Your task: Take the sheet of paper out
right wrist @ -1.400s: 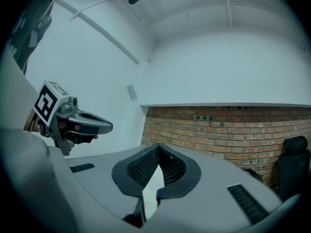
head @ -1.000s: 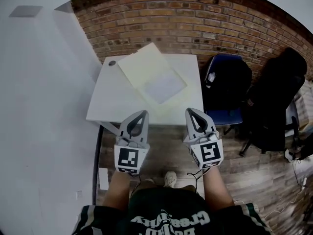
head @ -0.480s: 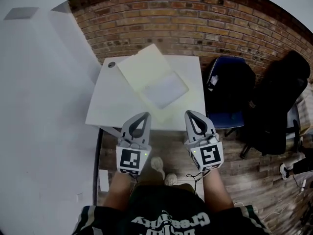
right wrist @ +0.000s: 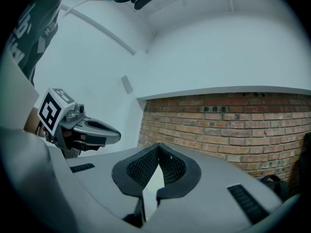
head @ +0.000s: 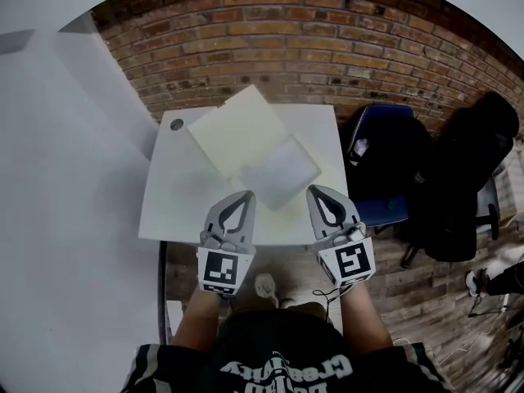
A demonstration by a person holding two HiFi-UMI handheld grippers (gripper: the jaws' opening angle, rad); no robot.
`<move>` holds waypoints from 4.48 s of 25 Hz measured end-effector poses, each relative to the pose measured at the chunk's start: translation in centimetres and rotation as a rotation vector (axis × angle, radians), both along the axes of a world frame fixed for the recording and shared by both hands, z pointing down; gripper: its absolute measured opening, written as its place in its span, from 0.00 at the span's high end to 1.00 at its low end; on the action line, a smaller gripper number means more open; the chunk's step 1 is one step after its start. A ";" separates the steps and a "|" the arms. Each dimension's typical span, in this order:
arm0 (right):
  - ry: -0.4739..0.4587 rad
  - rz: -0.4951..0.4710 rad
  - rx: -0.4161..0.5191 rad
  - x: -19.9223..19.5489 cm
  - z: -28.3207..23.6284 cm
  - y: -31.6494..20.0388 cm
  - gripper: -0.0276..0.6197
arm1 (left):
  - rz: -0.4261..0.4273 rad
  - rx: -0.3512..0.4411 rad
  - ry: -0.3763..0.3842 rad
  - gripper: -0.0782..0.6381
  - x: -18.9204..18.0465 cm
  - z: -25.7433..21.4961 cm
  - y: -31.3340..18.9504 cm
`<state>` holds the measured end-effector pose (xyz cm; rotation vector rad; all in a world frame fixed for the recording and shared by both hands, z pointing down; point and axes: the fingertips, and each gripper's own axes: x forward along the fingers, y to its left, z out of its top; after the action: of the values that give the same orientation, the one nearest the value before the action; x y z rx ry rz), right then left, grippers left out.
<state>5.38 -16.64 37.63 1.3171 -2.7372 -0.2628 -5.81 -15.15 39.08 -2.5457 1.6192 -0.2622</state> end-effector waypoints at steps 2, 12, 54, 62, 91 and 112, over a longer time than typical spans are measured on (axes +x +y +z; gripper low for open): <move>0.000 0.005 0.007 -0.8 -0.3 -1.8 0.97 | 0.021 0.001 0.002 0.89 -0.5 0.0 -1.7; 0.045 0.025 -0.018 -2.6 1.2 -7.2 0.97 | 0.072 -0.012 0.030 0.89 -2.7 2.0 -6.7; 0.747 -1.006 -0.304 -10.6 18.5 -18.0 0.64 | -0.313 -0.074 0.025 0.89 -4.1 6.1 -15.8; 1.260 -1.230 -0.404 -10.6 29.2 -19.3 0.60 | -0.334 -0.113 0.010 0.89 -5.7 7.7 -14.5; 1.440 -1.200 -0.524 -11.9 31.3 -22.6 0.96 | -0.344 -0.127 0.055 0.89 -11.0 9.2 -13.1; 0.946 -0.487 -0.304 -11.2 15.6 -27.4 0.96 | -0.191 -0.075 0.028 0.89 -10.9 3.6 -16.5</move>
<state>-5.85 -44.00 53.25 0.2780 -2.0801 -0.3608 -16.68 -31.62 42.64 -2.4590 1.9012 -0.3108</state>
